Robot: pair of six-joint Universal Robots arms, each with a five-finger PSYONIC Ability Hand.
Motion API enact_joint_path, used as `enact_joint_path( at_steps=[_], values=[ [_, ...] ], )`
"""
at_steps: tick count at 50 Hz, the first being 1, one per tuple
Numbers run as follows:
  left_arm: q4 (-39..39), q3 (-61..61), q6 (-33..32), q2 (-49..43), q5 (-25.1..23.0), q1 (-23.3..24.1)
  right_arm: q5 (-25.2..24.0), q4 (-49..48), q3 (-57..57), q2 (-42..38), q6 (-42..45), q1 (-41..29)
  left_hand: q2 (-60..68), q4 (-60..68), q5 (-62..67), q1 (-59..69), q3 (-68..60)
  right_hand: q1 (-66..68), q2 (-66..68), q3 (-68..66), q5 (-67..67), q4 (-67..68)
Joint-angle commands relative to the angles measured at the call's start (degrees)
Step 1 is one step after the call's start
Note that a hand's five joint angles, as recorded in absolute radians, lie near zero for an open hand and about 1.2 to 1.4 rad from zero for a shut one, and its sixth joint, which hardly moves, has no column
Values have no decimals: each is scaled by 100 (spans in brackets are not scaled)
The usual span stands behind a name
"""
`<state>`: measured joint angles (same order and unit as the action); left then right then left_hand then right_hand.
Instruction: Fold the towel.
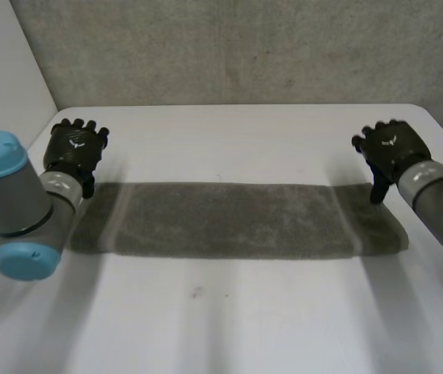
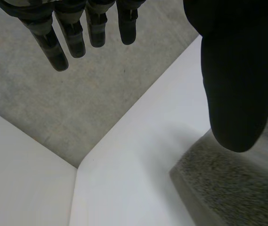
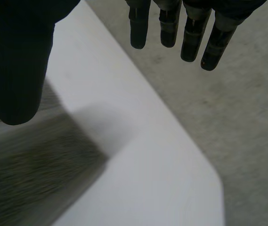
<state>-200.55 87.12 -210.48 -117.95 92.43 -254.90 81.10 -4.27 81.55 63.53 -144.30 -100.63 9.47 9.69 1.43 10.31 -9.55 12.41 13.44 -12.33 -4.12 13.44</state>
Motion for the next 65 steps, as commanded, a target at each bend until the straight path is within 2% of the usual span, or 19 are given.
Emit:
enact_joint_path(
  at_steps=[1,5,9,18,19,20,21,22,39,44,50,53,55,56,58,61,63,64,65],
  values=[
    [33,1095,997,1036,-23,-7,-664,392,1202,528,-248,658,53,31,-143,-31,-45,1613,1511,-1622,-1442,1510],
    [104,1387,1483,1284,-76,2,-982,321,1627,555,-221,817,53,31,-143,-31,-45,2071,1969,-2080,-1900,1968],
    [279,1659,1949,1503,-243,2,-1465,-388,2188,546,-213,1282,53,31,-143,-31,-45,3129,3027,-3138,-2958,3026],
    [411,1721,2064,1539,-314,2,-1527,-760,2251,168,-177,1423,53,31,-143,-31,-45,3905,3802,-3914,-3734,3802],
    [411,1721,2064,1530,-314,2,-1510,-786,2207,107,-169,1432,53,31,-143,-31,-45,4654,4552,-4663,-4483,4551],
    [411,1721,2064,1530,-314,2,-1510,-786,2207,107,-169,1432,53,31,-143,-31,-45,4662,4559,-4670,-4491,4559],
    [411,1721,2064,1530,-314,-7,-1501,-830,2163,81,-151,1450,53,31,-143,-31,-45,6077,5975,-6086,-5906,5974],
    [411,1721,2064,1530,-314,-7,-1483,-926,2145,63,-108,1485,53,31,-143,-31,-45,6752,6649,-6760,-6581,6649],
    [411,1800,2064,1539,-322,-42,-1264,-988,1899,-139,306,2153,53,31,-143,-31,-45,6759,6656,-6767,-6588,6656],
    [420,1809,2064,1547,-314,-33,-755,-454,1435,-78,419,2889,53,31,-143,-31,-45,6759,6656,-6767,-6588,6656],
    [420,1809,2072,1618,-305,-51,-675,5,1143,107,745,3243,53,31,-143,-31,-45,6759,6656,-6767,-6588,6656],
    [429,1809,2072,1679,-296,-51,-683,75,985,265,684,2953,53,31,-143,-31,-45,6759,6656,-6767,-6588,6656],
    [429,1809,2081,1758,-296,-51,-675,66,732,527,282,2140,53,31,-143,-31,-45,6759,6656,-6767,-6588,6656],
    [429,1809,2081,1758,-296,-51,-675,66,730,529,280,2135,53,31,-143,-31,-45,6759,6656,-6767,-6588,6656],
    [429,1809,2090,1785,-287,-51,-631,66,468,713,-132,1296,53,31,-143,-31,-45,6759,6656,-6767,-6588,6656],
    [429,1844,2090,1837,-296,-51,-631,66,300,731,-318,826,53,31,-143,-31,-45,6759,6656,-6767,-6588,6656],
    [429,1844,2099,1873,-287,-59,-613,23,-24,644,-563,-215,53,31,-143,-31,-45,6759,6656,-6767,-6588,6656],
    [429,1844,2099,1873,-287,-59,-613,23,-26,643,-564,-220,53,31,-143,-31,-45,6759,6656,-6767,-6588,6656],
    [429,1853,2099,1881,-287,-51,-613,-12,-200,512,-642,-725,53,31,-143,-31,-45,6759,6656,-6767,-6588,6656]
  ],
)
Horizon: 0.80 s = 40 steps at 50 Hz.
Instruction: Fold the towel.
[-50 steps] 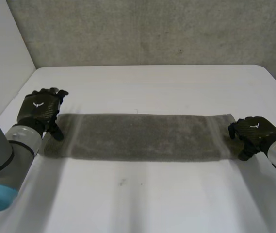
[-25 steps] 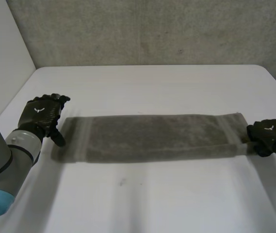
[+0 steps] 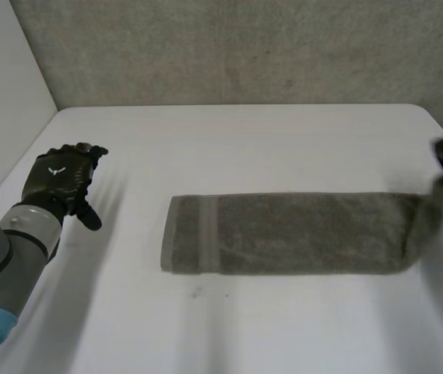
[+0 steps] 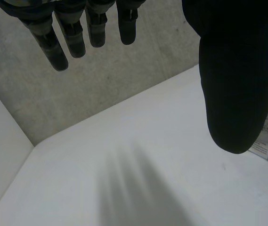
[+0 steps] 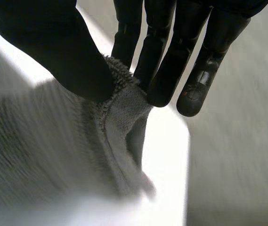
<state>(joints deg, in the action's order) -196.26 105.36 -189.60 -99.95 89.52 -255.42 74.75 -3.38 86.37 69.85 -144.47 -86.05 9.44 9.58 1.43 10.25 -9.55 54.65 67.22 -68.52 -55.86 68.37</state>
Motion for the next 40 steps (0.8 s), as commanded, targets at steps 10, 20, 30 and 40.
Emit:
enact_joint_path(
  at_steps=[10,20,30,40],
  values=[
    [9,63,11,89,4,36,48,-163,-1545,-1563,-679,-4534,56,42,-143,-25,-45,2535,1278,-1148,-1414,1163],
    [0,72,11,54,4,80,30,-154,-1782,-2345,-731,-5272,56,42,-143,-25,-45,792,-465,595,329,-580],
    [-53,-148,28,10,4,440,778,-57,-1545,-1352,-1232,-4745,56,42,-143,-25,-45,-4465,-5722,5852,5586,-5837],
    [-35,-1017,511,-797,66,1406,445,75,518,-262,-1751,-3095,56,42,-143,-25,-45,-4465,-5722,5852,5586,-5837]
  ],
)
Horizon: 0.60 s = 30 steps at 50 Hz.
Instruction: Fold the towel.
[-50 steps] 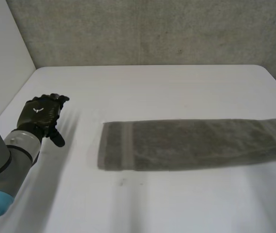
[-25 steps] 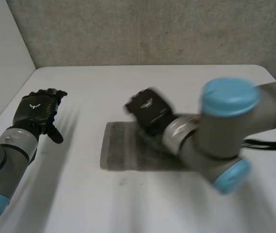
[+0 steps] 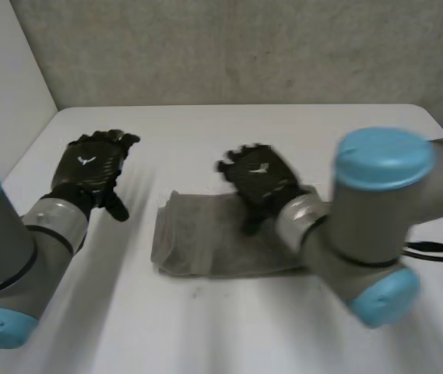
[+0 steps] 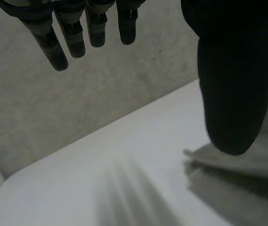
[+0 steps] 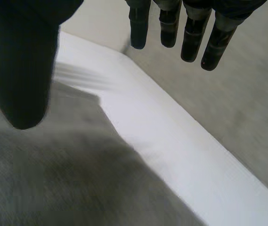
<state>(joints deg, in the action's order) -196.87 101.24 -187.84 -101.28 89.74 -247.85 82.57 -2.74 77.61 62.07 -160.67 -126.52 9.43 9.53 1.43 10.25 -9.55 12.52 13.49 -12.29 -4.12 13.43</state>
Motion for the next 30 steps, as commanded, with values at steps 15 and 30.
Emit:
enact_joint_path(
  at_steps=[15,30],
  values=[
    [96,-1009,336,-2062,492,1151,-971,-1341,3128,685,395,2070,57,47,-143,-25,-45,3885,3788,-3908,-3725,3794],
    [413,-518,406,-1536,562,1169,-434,-1624,1839,781,519,1414,57,47,-143,-25,-45,6748,6651,-6771,-6588,6657]
  ],
)
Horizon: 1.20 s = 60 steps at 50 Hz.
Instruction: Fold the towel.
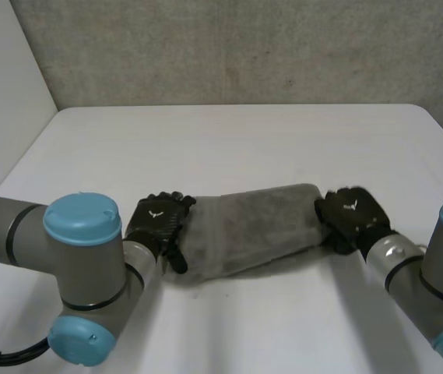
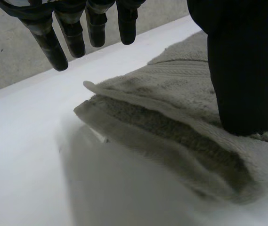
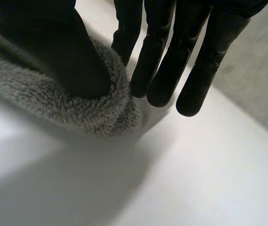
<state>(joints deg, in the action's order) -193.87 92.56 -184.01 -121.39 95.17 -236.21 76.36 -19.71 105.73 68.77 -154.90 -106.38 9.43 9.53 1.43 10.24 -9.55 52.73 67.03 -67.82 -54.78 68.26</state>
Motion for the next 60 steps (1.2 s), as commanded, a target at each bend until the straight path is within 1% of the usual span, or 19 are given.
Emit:
enact_joint_path(
  at_steps=[1,2,7,12,13,15,17,21,25,26,27,29,33,34,35,37,45,52,60],
  values=[
    [122,411,32,615,45,-13,256,177,-1289,40,-49,-960,57,47,-143,-24,-45,2727,1297,-1218,-1522,1174],
    [122,412,32,616,45,-13,256,178,-1292,40,-49,-964,57,47,-143,-24,-45,2727,1297,-1218,-1522,1174],
    [139,632,32,1205,247,-241,450,906,-2607,-714,65,-2209,57,47,-143,-24,-45,2727,1297,-1218,-1522,1174],
    [201,886,-21,2143,423,-1074,380,1303,-3391,-1399,110,-2939,57,47,-143,-24,-45,2727,1297,-1218,-1522,1174],
    [201,887,-21,2145,423,-1076,379,1303,-3393,-1402,110,-2941,57,47,-143,-24,-45,2727,1297,-1218,-1522,1174],
    [218,948,-21,2478,388,-1513,362,1356,-3638,-1769,118,-3213,57,47,-143,-24,-45,2727,1297,-1218,-1522,1174],
    [227,966,-12,2601,362,-1716,353,1356,-3682,-1919,118,-3310,57,47,-143,-24,-45,2727,1297,-1218,-1522,1174],
    [236,983,-12,2761,160,-1920,301,1373,-3692,-2148,75,-3495,57,47,-143,-24,-45,2727,1297,-1218,-1522,1174],
    [227,940,5,2752,-33,-1903,142,1409,-3630,-2122,48,-3495,57,47,-143,-24,-45,2414,984,-904,-1209,860],
    [219,896,23,2734,-138,-1876,29,1417,-3560,-2035,31,-3469,57,47,-143,-24,-45,682,-748,828,523,-872],
    [218,895,23,2734,-139,-1876,28,1417,-3560,-2034,30,-3469,57,47,-143,-24,-45,664,-766,845,541,-889],
    [192,738,93,2665,-271,-1736,-7,1514,-3341,-1607,-57,-3425,57,47,-143,-24,-45,-4273,-5703,5782,5478,-5826],
    [183,449,312,2376,-280,-1403,1,1620,-2980,-1033,-260,-3056,57,47,-143,-24,-45,-4273,-5703,5782,5478,-5826],
    [183,265,461,2165,-271,-1175,19,1654,-2771,-763,-477,-2655,57,47,-143,-24,-45,-4273,-5703,5782,5478,-5826],
    [183,263,462,2163,-271,-1173,19,1655,-2769,-760,-479,-2651,57,47,-143,-24,-45,-4273,-5703,5782,5478,-5826],
    [209,-105,699,1813,-245,-788,37,1655,-2366,-375,-1161,-1917,57,47,-143,-24,-45,-4273,-5703,5782,5478,-5826],
    [288,-370,1147,1004,-289,-181,-139,1690,-1978,-101,-2447,-921,57,47,-143,-24,-45,-4273,-5703,5782,5478,-5826],
    [385,-370,1175,372,-280,84,-526,1708,-2083,-479,-2545,-894,57,47,-143,-24,-45,-4273,-5703,5782,5478,-5826],
    [482,-361,1113,-43,-236,-30,-623,1901,-2733,-1252,-2562,-1113,57,47,-143,-24,-45,-4273,-5703,5782,5478,-5826]
  ],
)
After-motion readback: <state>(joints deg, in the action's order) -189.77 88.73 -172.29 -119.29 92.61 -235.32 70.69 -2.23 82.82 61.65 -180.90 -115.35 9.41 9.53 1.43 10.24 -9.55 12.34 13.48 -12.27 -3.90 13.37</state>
